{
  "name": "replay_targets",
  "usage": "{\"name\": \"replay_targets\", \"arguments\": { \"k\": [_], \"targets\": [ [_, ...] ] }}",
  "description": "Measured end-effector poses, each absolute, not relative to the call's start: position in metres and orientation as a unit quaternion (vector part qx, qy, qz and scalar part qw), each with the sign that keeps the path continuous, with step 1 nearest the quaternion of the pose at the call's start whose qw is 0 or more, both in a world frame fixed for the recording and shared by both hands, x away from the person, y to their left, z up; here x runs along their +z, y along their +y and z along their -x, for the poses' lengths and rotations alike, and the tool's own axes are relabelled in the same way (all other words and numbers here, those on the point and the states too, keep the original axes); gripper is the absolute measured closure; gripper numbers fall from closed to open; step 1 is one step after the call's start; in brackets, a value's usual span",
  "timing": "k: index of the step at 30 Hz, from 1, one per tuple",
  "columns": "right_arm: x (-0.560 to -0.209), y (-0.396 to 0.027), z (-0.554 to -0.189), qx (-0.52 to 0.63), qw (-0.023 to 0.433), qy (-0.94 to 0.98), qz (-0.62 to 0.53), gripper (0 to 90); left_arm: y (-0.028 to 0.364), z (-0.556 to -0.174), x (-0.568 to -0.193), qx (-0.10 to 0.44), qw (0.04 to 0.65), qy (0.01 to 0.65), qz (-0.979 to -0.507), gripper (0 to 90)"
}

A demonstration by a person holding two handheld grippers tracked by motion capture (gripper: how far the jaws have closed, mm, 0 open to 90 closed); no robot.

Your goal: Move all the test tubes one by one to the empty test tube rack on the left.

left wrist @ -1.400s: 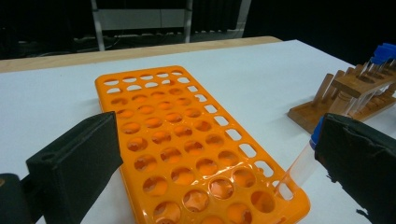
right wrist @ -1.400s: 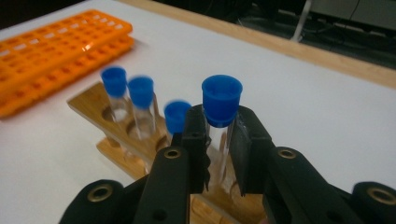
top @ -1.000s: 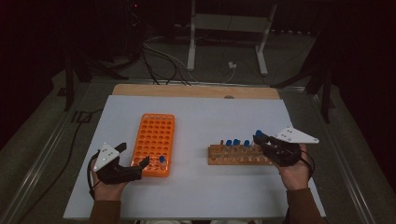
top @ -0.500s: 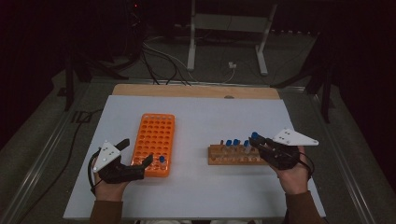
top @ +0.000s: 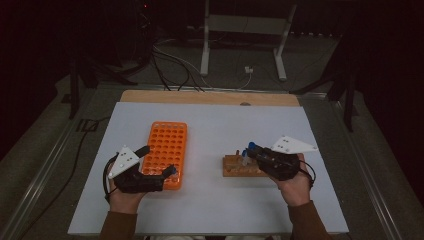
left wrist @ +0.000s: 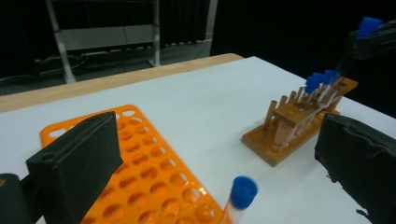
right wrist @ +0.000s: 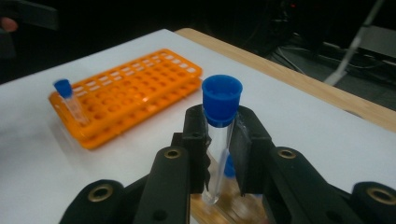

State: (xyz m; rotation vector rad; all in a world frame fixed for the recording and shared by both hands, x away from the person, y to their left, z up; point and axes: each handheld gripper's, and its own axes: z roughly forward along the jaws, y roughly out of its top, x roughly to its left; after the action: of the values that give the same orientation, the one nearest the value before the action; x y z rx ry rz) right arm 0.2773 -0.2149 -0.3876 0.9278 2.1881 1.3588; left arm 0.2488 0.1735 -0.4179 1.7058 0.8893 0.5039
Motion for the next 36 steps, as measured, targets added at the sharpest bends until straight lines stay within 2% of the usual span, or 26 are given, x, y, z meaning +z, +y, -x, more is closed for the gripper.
{"name": "replay_targets", "arguments": {
  "k": [19,29,32,34,36],
  "targets": [
    [-0.379,-0.148,-0.292,0.497,0.161,0.802,-0.290,76.8,0.135,-0.264,-0.414,0.189,0.542,0.345,-0.743,1.0],
    [-0.378,-0.127,-0.296,0.505,0.139,0.805,-0.279,76.8,0.114,-0.268,-0.417,0.181,0.530,0.332,-0.759,4.1],
    [-0.378,-0.124,-0.295,0.508,0.130,0.805,-0.276,76.9,0.107,-0.267,-0.416,0.187,0.523,0.322,-0.767,9.1],
    [-0.378,-0.121,-0.294,0.511,0.125,0.806,-0.272,76.8,0.104,-0.267,-0.416,0.185,0.525,0.315,-0.769,19.4],
    [-0.378,-0.119,-0.293,0.511,0.123,0.807,-0.269,76.8,0.101,-0.267,-0.415,0.181,0.527,0.309,-0.771,25.4]
  ]
}}
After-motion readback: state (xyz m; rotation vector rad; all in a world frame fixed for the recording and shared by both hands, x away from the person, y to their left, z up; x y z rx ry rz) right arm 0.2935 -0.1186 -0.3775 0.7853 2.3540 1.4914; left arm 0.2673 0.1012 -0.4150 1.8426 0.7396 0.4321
